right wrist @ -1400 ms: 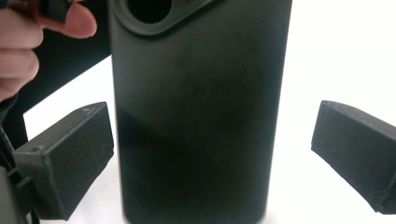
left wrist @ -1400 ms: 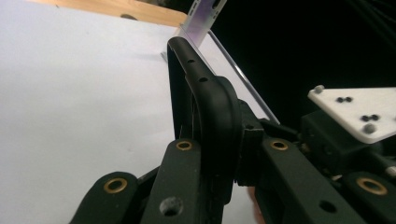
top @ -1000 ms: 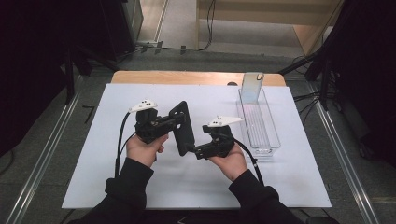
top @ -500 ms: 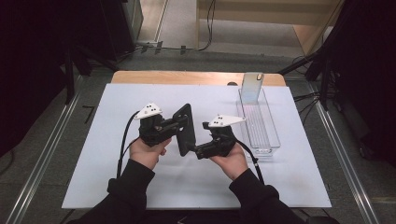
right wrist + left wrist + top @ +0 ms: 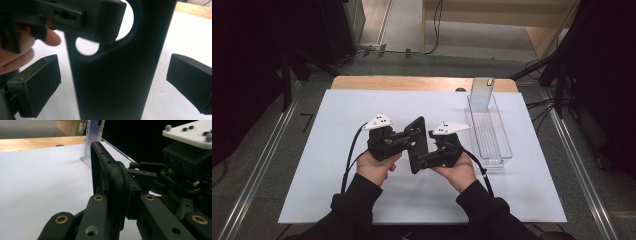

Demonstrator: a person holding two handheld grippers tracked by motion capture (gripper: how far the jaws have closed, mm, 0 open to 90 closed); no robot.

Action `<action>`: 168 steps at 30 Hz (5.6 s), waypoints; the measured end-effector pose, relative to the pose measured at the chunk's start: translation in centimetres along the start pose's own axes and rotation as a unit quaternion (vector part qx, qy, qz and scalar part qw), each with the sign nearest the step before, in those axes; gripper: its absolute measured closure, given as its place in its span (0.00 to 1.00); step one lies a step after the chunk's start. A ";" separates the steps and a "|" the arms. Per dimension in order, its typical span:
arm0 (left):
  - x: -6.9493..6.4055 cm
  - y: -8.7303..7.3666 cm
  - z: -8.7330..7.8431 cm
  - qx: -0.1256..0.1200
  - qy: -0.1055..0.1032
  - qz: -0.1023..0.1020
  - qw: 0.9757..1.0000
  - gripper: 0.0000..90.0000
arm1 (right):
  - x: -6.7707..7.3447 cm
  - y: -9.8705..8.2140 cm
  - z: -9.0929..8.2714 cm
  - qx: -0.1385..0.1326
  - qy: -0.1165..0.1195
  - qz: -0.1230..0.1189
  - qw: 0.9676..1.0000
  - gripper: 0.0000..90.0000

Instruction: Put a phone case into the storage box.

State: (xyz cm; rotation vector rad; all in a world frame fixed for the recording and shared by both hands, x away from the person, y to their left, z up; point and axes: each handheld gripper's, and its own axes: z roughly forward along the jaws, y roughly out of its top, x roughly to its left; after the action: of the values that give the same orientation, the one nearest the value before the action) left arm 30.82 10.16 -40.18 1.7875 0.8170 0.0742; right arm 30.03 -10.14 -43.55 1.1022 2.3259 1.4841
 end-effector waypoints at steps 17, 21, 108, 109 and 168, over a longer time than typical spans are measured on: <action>-0.6 -0.3 0.2 0.009 -0.010 -0.010 1.000 0.91 | 0.0 -0.1 0.0 -0.013 0.012 0.013 1.000 0.13; -0.7 -0.2 0.2 0.006 -0.011 -0.012 1.000 0.87 | 0.0 0.0 -0.1 -0.010 0.011 0.010 1.000 0.13; 4.6 -5.7 -5.6 0.115 -0.005 -0.011 0.993 0.34 | -6.1 4.3 -7.0 0.009 -0.030 0.034 0.999 0.14; 4.7 -5.8 -5.7 0.115 -0.004 -0.013 0.993 0.34 | -6.3 4.5 -7.2 0.007 -0.033 0.035 0.999 0.14; 5.3 -7.2 -7.9 0.112 0.018 -0.043 0.993 0.34 | -21.0 5.0 -7.6 -0.033 -0.256 0.142 0.956 0.14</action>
State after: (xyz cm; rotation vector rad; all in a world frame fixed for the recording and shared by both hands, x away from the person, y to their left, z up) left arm 27.90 20.59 -45.16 1.9620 0.9576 -0.0431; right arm 43.68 -28.25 -40.57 1.6248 1.8097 1.1565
